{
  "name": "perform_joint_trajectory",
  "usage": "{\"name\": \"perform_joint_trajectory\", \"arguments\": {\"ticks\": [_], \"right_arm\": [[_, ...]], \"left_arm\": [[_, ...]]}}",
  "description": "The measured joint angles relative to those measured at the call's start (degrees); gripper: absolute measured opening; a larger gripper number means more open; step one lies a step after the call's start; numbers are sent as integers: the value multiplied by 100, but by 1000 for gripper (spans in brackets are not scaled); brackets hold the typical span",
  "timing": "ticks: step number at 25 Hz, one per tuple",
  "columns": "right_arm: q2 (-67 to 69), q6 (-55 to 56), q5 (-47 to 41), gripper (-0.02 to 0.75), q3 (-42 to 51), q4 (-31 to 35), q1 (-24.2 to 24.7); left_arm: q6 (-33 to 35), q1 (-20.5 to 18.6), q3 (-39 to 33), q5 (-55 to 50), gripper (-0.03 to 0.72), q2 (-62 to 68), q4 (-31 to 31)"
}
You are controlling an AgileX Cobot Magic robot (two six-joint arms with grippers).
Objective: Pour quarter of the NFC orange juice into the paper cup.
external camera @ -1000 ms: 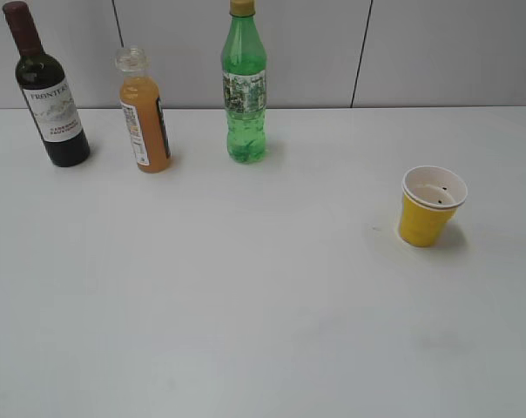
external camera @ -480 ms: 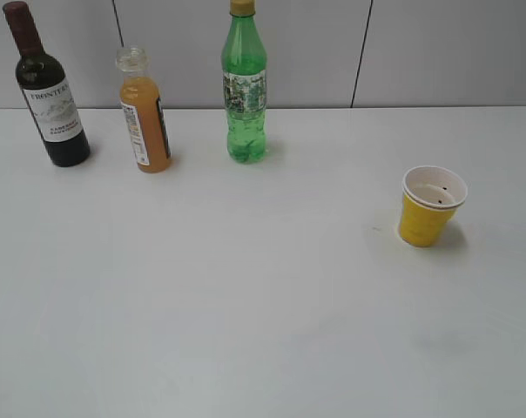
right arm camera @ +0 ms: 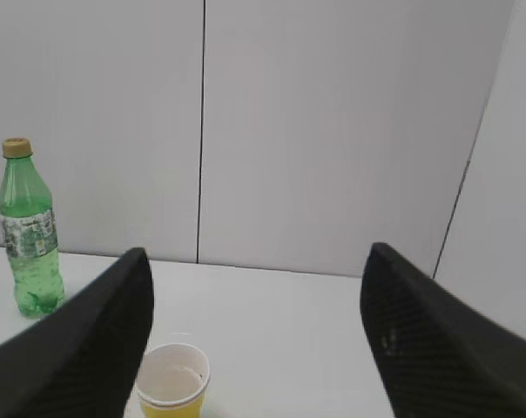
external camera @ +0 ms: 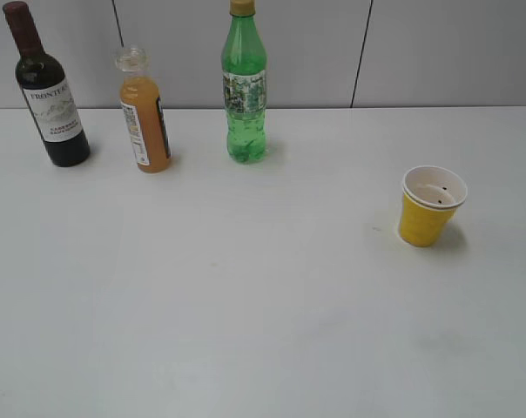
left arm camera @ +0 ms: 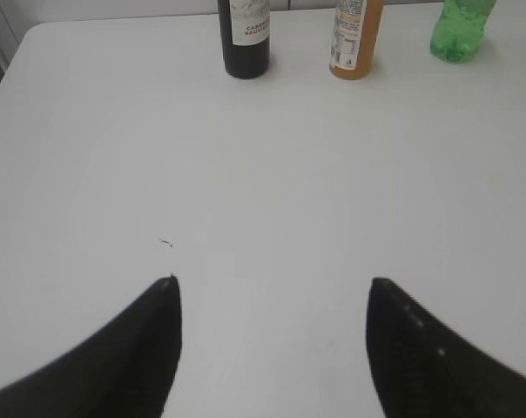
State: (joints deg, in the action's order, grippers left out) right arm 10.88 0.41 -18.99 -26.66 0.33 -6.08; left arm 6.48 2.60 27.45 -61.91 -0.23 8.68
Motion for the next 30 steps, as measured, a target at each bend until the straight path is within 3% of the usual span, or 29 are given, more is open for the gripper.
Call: {"name": "perform_joint_trajectory", "arguments": {"ticks": [5,13,18,25,30], "right_arm": [[590,-221,1320,590,239,-33,0],[1564,-217,3316,590,1412,-33,0],[2339,-97,4182,590,1869,-33,0],[3792,425,5451,590,1922,-910,0],[4983,592,6427,590,1929,-999,0]], "left_arm": [[0,0,0,0,486,0,0],[0,0,0,0,486,0,0],[0,0,0,0,486,0,0],[0,0,0,0,486,0,0],[0,0,0,0,486,0,0]]}}
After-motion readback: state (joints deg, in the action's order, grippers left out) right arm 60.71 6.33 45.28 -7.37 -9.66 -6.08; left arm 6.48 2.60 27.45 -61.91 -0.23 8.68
